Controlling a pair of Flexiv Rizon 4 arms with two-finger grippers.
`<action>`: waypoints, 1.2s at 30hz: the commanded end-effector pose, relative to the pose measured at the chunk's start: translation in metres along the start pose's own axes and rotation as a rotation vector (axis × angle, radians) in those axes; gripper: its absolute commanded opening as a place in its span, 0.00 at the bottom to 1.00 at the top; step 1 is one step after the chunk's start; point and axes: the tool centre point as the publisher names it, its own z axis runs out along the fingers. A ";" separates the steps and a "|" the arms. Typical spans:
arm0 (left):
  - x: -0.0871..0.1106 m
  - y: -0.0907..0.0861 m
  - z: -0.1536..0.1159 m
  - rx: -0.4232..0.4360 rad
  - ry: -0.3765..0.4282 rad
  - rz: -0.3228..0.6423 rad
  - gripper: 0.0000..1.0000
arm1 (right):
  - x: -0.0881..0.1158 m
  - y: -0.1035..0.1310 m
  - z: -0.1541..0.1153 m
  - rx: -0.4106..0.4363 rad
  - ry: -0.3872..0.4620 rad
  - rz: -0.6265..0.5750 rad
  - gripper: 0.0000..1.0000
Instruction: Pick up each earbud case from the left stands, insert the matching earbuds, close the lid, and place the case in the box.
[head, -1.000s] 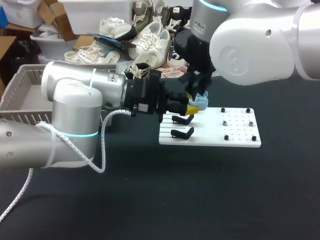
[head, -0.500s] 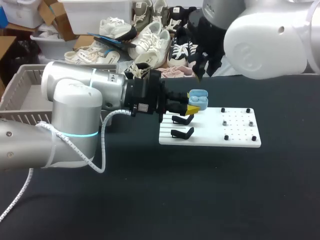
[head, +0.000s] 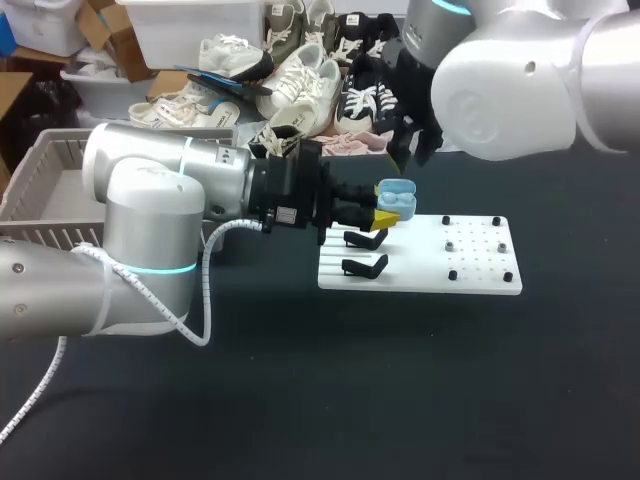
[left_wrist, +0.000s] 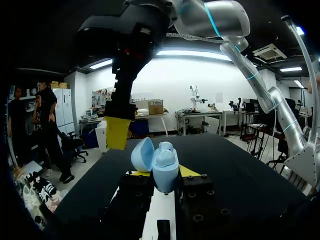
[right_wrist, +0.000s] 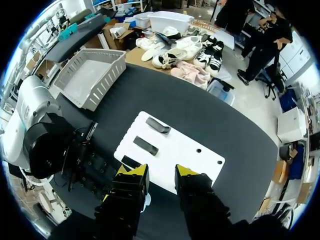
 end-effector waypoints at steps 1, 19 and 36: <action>0.000 0.001 0.000 0.003 0.000 0.000 0.00 | -0.001 0.001 0.000 -0.004 0.013 0.001 0.31; 0.000 0.001 0.000 0.003 0.000 0.000 0.00 | 0.023 0.018 -0.010 -0.025 0.000 0.010 0.29; 0.000 0.001 0.000 0.003 0.000 0.000 0.00 | 0.048 0.017 -0.025 -0.082 -0.066 0.116 0.29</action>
